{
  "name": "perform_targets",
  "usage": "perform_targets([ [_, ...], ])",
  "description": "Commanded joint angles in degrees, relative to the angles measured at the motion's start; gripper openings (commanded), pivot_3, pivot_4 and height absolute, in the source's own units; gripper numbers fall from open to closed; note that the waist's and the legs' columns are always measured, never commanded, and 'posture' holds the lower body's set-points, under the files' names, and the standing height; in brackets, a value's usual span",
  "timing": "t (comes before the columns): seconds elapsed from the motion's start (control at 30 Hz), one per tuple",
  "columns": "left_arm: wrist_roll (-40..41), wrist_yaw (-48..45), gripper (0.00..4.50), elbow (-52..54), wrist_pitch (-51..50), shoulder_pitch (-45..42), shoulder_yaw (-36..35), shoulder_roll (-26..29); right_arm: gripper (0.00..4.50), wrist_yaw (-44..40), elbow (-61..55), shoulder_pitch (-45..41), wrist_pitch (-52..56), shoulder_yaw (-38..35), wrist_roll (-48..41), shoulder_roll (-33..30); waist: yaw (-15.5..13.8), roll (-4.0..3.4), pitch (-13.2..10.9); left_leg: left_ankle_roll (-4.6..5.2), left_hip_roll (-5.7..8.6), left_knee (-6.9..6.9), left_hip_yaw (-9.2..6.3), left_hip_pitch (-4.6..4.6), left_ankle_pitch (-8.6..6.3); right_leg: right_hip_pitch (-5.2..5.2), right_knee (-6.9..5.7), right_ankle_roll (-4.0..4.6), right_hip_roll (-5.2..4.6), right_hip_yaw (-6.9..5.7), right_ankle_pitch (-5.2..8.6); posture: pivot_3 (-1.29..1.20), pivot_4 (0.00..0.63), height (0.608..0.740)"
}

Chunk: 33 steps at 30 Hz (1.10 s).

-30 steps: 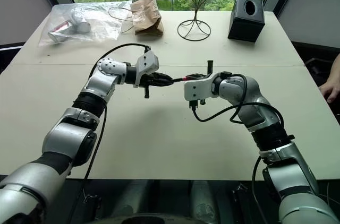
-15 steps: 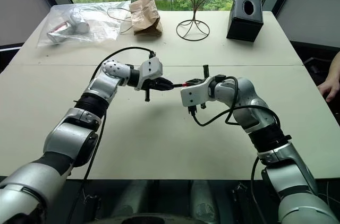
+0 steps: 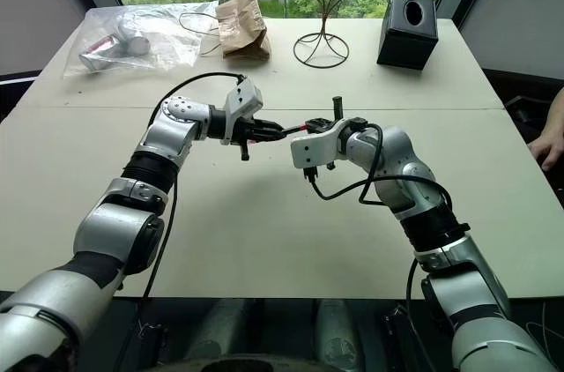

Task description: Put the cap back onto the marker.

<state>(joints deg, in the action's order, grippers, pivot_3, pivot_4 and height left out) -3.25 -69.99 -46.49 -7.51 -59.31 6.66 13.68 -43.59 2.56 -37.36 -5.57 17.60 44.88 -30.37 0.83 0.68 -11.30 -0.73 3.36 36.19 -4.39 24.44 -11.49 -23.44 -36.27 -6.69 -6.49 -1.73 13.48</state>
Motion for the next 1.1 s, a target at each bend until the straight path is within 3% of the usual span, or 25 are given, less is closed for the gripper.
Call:
perform_targets([
  [0.03,3.68,-3.05,0.00,5.78,1.88,-3.62,2.46,-5.52,0.02,2.31,-6.31,-1.12,-5.70,4.90,-1.13,2.96,0.00,0.00,0.00,0.00,0.00,0.00,0.00,0.00,0.00,0.00,0.00,0.00,0.00,0.00,0.00,0.00,0.150,0.740],
  [0.67,-2.56,1.01,0.00,5.18,14.92,-2.66,5.35,-5.44,0.02,-0.74,-7.33,-1.34,-0.98,5.11,-4.06,9.12,0.01,0.00,0.00,-0.02,0.00,0.00,0.01,0.00,0.01,0.00,-0.02,0.01,0.00,0.00,-0.01,0.00,0.150,0.740],
  [0.8,-8.73,3.59,0.00,3.10,25.31,-2.49,8.91,-3.07,0.02,-3.16,-7.47,-1.38,2.61,3.73,-5.64,10.42,-0.02,0.00,0.00,-0.02,0.00,-0.01,0.00,-0.02,0.01,-0.01,-0.04,0.02,0.01,0.01,-0.01,0.00,0.150,0.740],
  [1.1,-12.50,7.46,0.00,-2.03,38.53,-3.26,9.96,-1.96,0.02,-8.04,-8.20,-1.85,6.24,2.80,-8.78,10.89,-0.06,0.00,0.00,-0.02,0.02,0.00,0.01,-0.02,0.01,-0.01,-0.05,0.03,0.01,0.00,-0.02,0.00,0.150,0.740],
])
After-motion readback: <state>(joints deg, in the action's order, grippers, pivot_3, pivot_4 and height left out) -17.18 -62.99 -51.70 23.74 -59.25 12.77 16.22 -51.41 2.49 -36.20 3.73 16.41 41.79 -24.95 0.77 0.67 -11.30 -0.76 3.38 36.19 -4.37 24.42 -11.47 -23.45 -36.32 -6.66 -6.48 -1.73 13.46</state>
